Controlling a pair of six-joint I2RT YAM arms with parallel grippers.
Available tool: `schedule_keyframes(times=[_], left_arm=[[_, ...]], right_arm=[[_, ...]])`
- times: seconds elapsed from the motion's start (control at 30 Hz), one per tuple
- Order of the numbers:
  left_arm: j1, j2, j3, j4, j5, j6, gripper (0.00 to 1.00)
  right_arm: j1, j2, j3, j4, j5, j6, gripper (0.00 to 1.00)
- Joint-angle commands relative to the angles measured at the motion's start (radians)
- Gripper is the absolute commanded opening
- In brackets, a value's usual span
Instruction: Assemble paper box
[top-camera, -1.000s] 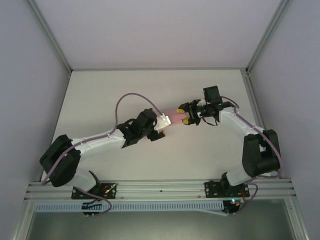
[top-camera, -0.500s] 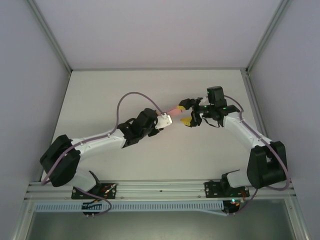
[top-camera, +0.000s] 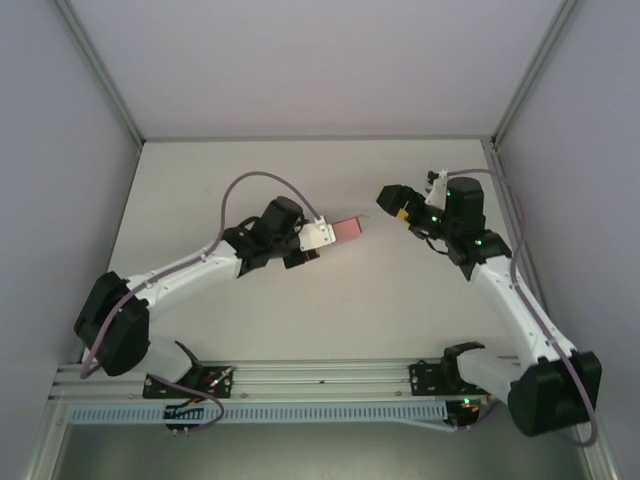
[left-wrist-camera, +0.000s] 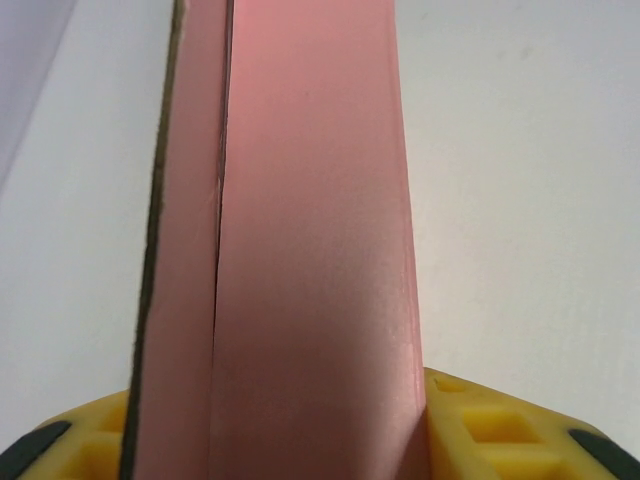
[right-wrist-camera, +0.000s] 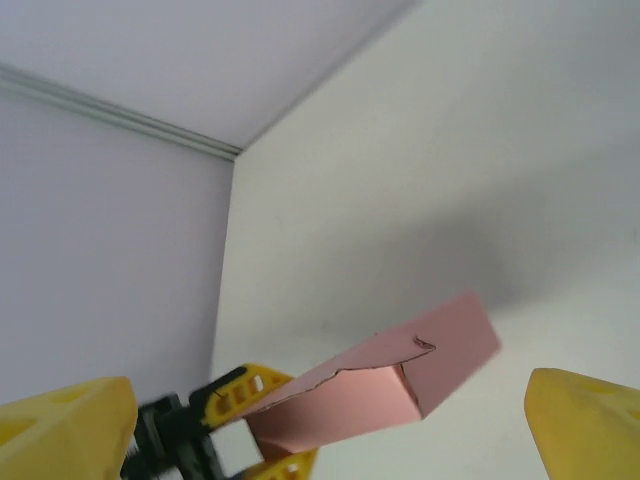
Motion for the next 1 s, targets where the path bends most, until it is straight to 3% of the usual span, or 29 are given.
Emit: schedule_keyframes(times=[0.0,0.1,0.5,0.6,0.8,0.97], left_arm=[[0.059,0.036,0.084,-0.27,0.318,0.12,0.37],[0.109,0.077,0.086,-0.3,0.392,0.155,0.37],[0.141,0.239,0.156,-0.343,0.387,0.131,0.4],[0.141,0.243,0.154,-0.342,0.386,0.13,0.4],[0.142,0.245,0.152,-0.328,0.355,0.108,0.4],[0.143,0.25,0.157,-0.31,0.324,0.073,0.4]], right_arm=[[0.004,-0.073,-0.054,0.083,-0.105,-0.445,1.0],[0.013,-0.063,-0.039,-0.05,-0.22,-0.642,0.96],[0.146,0.276,0.08,-0.239,-0.027,-0.867,0.77],[0.166,0.367,0.142,-0.31,0.027,-0.903,0.65],[0.196,0.398,0.191,-0.338,0.108,-0.875,0.23],[0.23,0.369,0.211,-0.398,0.106,-0.778,0.05]])
